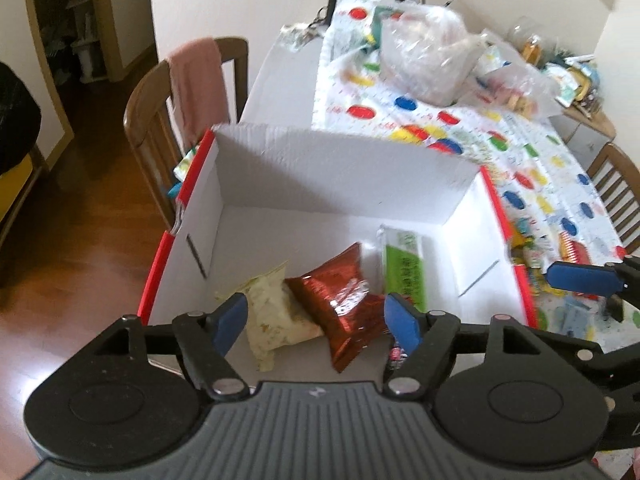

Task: Organize snacks
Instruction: 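Move both tools back over the remaining snacks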

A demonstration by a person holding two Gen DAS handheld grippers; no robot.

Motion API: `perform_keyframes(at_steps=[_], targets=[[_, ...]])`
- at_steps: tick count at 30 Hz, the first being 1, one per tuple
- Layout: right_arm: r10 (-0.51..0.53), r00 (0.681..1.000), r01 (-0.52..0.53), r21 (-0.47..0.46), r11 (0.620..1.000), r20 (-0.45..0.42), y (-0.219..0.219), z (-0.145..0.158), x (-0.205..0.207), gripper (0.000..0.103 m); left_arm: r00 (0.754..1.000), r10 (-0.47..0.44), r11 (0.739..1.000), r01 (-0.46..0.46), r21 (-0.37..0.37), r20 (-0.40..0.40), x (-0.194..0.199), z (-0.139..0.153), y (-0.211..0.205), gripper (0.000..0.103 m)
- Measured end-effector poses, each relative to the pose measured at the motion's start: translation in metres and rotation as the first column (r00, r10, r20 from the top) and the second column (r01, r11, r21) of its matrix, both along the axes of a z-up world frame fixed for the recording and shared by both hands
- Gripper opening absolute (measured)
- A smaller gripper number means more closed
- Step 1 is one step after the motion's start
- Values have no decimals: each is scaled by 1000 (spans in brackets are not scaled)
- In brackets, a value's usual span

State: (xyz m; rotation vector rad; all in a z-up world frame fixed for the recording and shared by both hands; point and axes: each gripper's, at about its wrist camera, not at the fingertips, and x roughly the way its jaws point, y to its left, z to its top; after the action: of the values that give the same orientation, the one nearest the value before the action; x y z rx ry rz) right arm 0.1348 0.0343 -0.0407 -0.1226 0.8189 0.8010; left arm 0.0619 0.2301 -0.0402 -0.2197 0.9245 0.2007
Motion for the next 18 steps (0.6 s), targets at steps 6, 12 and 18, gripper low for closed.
perform_keyframes(at_steps=[6,12,18], targets=[[-33,999,32,48,998,18,-27,15,-7,102,998,-21,999,19,26,60,-11,20,-17,77],[-85,996,82,79,994,33,-62,25,-8,103,992,-51,999,50,18,114,-16,35,-37,84],[-153,988,150,83,985,25,-104,24,-7,103,981,-114,993,116,-5,158,-11,42,-70,86]])
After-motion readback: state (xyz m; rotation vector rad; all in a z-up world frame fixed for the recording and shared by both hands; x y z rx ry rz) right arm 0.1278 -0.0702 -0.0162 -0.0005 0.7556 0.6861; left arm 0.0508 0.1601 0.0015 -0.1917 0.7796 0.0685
